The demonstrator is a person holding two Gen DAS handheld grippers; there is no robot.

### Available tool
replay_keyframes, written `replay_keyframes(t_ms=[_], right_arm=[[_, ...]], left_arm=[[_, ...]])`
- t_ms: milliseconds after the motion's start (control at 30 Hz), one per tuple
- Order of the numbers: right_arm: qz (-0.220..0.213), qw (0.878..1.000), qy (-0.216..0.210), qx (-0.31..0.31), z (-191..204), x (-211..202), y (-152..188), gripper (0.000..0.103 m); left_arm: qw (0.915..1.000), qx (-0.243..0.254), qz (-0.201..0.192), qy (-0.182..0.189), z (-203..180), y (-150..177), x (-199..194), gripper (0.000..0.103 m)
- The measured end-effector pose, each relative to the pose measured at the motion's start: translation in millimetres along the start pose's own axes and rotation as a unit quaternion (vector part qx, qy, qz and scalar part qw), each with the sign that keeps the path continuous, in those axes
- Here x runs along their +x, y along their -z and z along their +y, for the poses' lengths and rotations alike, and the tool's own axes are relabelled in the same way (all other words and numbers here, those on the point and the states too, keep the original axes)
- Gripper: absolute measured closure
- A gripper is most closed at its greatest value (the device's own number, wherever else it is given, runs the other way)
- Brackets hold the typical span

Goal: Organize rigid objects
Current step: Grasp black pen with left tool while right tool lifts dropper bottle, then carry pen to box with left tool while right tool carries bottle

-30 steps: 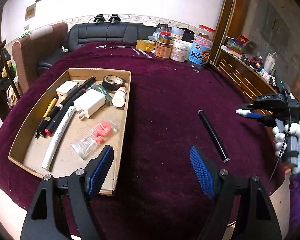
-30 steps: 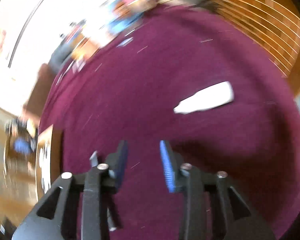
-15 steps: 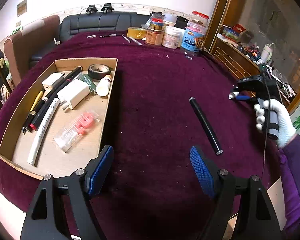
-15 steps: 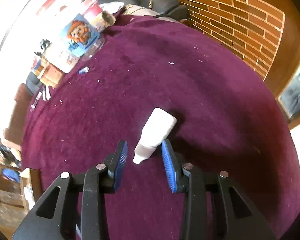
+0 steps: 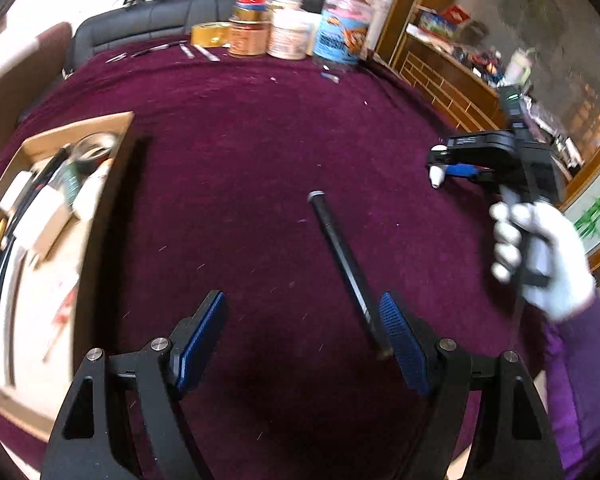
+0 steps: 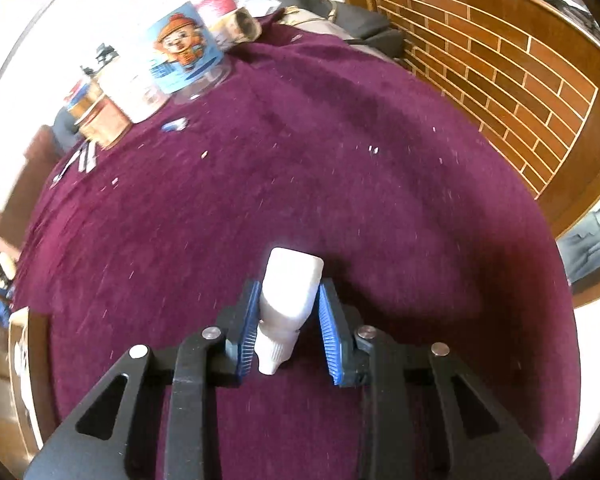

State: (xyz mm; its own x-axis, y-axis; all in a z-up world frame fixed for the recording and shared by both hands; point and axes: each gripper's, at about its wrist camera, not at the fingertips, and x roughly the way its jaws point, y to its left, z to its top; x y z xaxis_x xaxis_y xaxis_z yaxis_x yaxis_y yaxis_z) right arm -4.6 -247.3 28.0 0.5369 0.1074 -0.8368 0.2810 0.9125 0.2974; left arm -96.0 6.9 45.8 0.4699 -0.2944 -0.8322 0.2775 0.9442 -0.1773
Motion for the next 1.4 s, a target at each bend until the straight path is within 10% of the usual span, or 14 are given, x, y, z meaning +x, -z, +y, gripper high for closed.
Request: replay_keyframes(t_ms=[300, 433, 933, 1400], right_arm=[[-0.021, 0.996, -0.062, -0.059, 18.8, -57.0, 42.2, 0.079], [-0.033, 0.993, -0.080, -0.084, 31.4, -70.1, 58.3, 0.079], [-0.007, 0.971, -0.164, -0.174, 119.2, -92.1, 105.3, 0.079], [0.122, 0.912, -0.270, -0.284, 264.5, -61.7, 187.9, 0.079]], left_arm=[[0.9967, 0.059, 0.019, -0.052, -39.8, -9.1, 59.8, 0.033], [0.9973, 0.067, 0.003, -0.031, -35.4, -8.7, 53.4, 0.091], [0.9939, -0.045, -0.085, 0.053, 51.8, 0.4, -46.7, 0.092], [0.9757, -0.162, -0.122, -0.082, 199.5, 43.6, -87.8, 0.092]])
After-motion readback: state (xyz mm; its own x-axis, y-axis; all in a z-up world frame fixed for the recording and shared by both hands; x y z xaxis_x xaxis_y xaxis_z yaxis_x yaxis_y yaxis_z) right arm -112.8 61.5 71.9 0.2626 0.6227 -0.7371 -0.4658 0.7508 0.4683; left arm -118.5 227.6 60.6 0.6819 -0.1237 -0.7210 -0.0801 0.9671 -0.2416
